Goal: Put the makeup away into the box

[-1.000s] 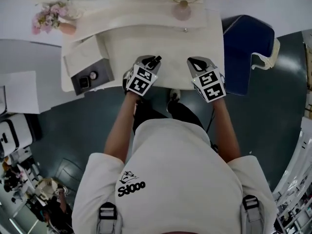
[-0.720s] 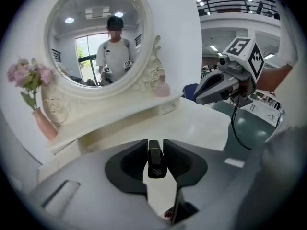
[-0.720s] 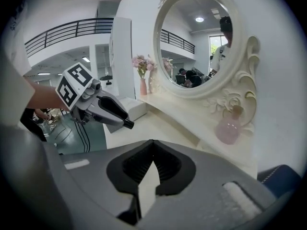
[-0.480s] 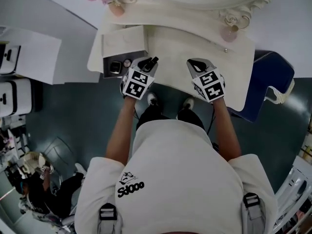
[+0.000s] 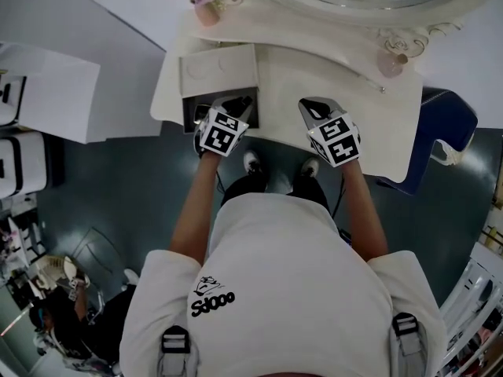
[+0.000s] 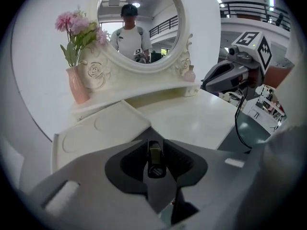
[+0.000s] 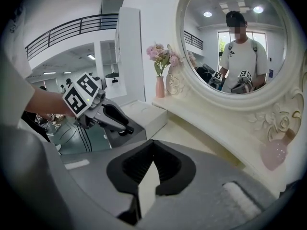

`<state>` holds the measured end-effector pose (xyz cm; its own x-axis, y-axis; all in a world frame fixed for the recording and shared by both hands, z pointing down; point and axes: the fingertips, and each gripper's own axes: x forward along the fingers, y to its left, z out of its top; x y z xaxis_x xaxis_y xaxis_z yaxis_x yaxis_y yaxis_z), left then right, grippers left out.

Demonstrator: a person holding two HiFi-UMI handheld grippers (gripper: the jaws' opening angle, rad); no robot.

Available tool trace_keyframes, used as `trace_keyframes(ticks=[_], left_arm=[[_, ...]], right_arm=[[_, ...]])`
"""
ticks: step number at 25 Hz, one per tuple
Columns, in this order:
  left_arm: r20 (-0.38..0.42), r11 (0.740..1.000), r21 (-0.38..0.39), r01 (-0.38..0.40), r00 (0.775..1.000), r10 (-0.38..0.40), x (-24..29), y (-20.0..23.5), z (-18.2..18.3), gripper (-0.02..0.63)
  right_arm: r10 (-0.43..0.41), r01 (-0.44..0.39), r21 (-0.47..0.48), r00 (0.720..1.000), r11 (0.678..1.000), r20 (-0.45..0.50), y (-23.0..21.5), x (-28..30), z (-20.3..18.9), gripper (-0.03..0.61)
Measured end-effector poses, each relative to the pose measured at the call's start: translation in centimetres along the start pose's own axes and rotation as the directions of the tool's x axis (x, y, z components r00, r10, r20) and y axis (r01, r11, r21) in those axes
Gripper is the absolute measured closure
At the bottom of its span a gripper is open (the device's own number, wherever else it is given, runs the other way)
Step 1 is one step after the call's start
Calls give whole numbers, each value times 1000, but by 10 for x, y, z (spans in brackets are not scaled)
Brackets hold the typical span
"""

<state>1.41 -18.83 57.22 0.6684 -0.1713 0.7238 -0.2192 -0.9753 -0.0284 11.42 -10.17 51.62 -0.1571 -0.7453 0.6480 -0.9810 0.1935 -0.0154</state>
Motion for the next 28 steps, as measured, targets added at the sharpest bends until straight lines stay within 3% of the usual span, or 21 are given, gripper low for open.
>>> trace_keyframes(ticks=[7,19,24,28], left_arm=[[-76,995,40,97,993,-93,34,2,-26,495],[-182,975,128,184,970,-160,53,-5,-48,494],[-151,981,77,178,975,-165,57,0,-47,458],[-87,988,23,150,985,-148,44,3,-35,469]], right_arm=[[-34,36,42,998,998,-48,9,17,-6,575],[-46,51,59,995,997,-89,12,25,-12,575],[-42,45,31,995,999,-87,8,24,-7,575],[-54,55,13,996,998,-71,-1,12,-1,575]])
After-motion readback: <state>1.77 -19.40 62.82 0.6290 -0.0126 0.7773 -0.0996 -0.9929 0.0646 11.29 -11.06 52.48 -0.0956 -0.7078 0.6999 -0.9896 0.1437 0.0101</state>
